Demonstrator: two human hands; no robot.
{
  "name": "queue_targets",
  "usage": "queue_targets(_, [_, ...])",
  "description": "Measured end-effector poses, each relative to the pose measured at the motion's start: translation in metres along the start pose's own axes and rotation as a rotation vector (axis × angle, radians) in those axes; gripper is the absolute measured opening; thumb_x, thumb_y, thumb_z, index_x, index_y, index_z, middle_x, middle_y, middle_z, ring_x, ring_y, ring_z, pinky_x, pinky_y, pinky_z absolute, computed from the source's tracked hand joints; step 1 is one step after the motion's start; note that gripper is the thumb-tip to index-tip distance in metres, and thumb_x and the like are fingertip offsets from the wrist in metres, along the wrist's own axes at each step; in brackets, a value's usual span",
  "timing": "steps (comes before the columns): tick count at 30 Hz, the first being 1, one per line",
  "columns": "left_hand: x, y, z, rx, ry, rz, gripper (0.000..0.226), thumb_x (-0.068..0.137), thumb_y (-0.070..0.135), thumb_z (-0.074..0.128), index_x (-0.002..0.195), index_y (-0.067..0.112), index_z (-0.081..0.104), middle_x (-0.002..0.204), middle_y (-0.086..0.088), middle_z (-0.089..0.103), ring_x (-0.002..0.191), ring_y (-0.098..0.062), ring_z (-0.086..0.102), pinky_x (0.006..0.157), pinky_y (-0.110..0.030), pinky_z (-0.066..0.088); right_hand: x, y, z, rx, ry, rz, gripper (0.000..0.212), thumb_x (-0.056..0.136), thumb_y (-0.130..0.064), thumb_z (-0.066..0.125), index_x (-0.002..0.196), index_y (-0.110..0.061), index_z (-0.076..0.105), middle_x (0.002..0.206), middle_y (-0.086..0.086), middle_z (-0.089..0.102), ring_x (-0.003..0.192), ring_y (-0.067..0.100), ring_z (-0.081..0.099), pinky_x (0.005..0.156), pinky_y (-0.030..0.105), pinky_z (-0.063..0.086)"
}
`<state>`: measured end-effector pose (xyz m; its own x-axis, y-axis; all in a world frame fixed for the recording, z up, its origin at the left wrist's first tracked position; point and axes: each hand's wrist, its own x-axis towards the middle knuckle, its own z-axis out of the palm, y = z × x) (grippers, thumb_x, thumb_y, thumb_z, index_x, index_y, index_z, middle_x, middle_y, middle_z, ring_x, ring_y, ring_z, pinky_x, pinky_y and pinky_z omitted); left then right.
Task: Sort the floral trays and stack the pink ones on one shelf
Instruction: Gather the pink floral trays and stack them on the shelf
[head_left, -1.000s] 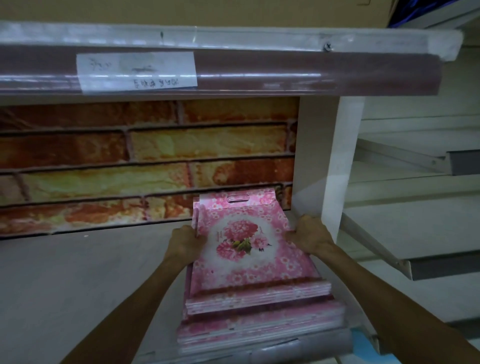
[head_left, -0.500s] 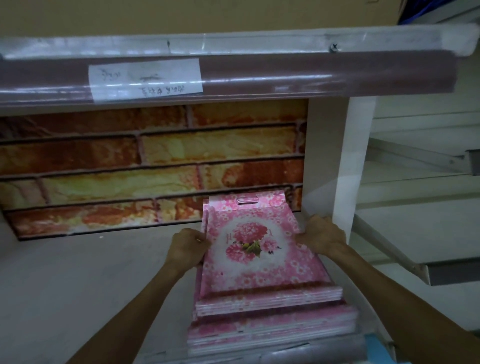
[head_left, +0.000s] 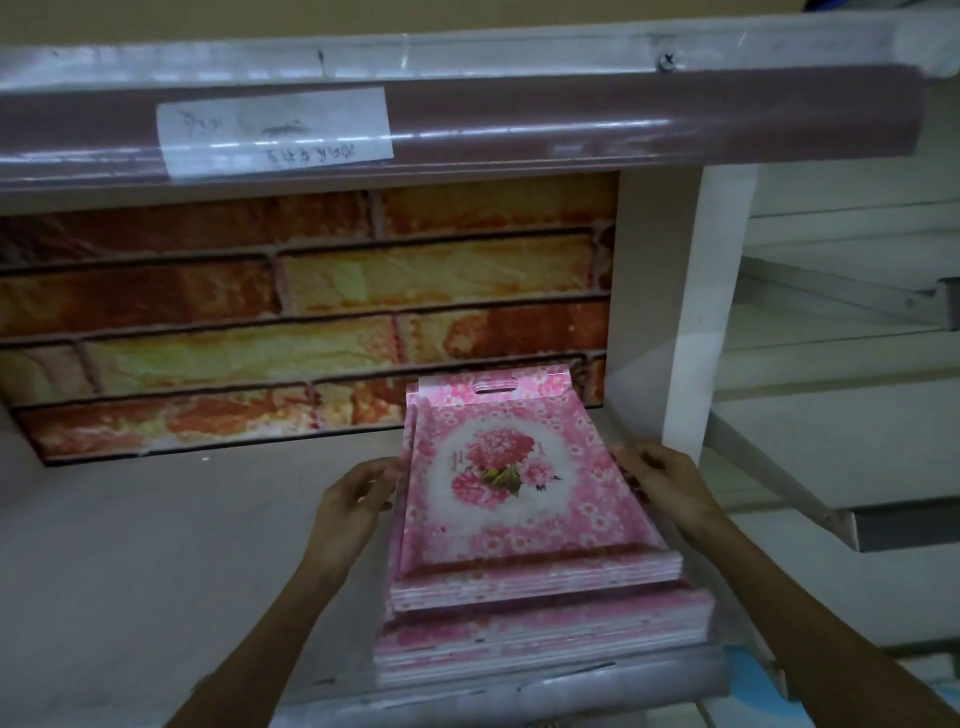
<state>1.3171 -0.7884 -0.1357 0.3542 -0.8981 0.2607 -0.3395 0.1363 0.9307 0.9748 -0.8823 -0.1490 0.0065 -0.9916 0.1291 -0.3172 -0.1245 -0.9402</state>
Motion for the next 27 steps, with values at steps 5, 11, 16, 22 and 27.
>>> queue_targets(5, [-0.007,-0.015,0.014,-0.415,0.019,-0.224,0.024,0.094,0.029,0.059,0.117,0.029,0.064,0.120,-0.002,0.069,0.104,-0.018,0.068,0.097,-0.043,0.051,-0.015,0.008,0.007,0.338,-0.016,0.090,0.030,0.095,-0.042,0.055,0.103,-0.017,0.069,0.094,0.003,0.076,0.086,0.018,0.073,0.074,0.034,0.057])
queue_targets(11, [-0.006,0.000,0.032,-0.753,-0.076,-0.491,0.048,0.091,0.052,0.055,0.124,0.017,0.062,0.113,-0.014,0.071,0.100,-0.027,0.071,0.088,-0.048,0.054,-0.003,0.007,0.024,0.598,-0.080,0.205,0.037,0.096,-0.049,0.049,0.094,-0.018,0.069,0.077,-0.002,0.078,0.077,0.022,0.073,0.073,0.035,0.052])
queue_targets(16, [0.003,0.001,0.041,-0.858,-0.128,-0.598,0.068,0.085,0.063,0.055,0.127,0.010,0.063,0.132,-0.022,0.059,0.122,-0.041,0.056,0.106,-0.058,0.040,0.004,0.013,0.025,0.672,-0.136,0.291,0.047,0.093,-0.052,0.052,0.102,-0.009,0.071,0.096,0.013,0.075,0.083,0.029,0.074,0.081,0.039,0.053])
queue_targets(22, [-0.008,0.026,0.044,-0.871,-0.163,-0.483,0.072,0.099,0.049,0.033,0.045,0.026,0.075,0.056,0.005,0.073,0.053,-0.013,0.072,0.051,-0.027,0.058,0.005,0.010,0.024,0.638,-0.142,0.362,0.062,0.093,-0.059,0.046,0.123,-0.009,0.064,0.116,0.017,0.071,0.102,0.034,0.070,0.088,0.044,0.052])
queue_targets(27, [0.008,0.020,0.039,-0.881,-0.267,-0.516,0.065,0.093,0.061,0.036,0.116,0.012,0.070,0.108,-0.017,0.073,0.087,-0.031,0.074,0.081,-0.051,0.058,0.009,-0.003,0.018,0.561,-0.158,0.392,0.070,0.088,-0.065,0.048,0.127,-0.009,0.062,0.118,0.015,0.070,0.101,0.031,0.071,0.083,0.041,0.054])
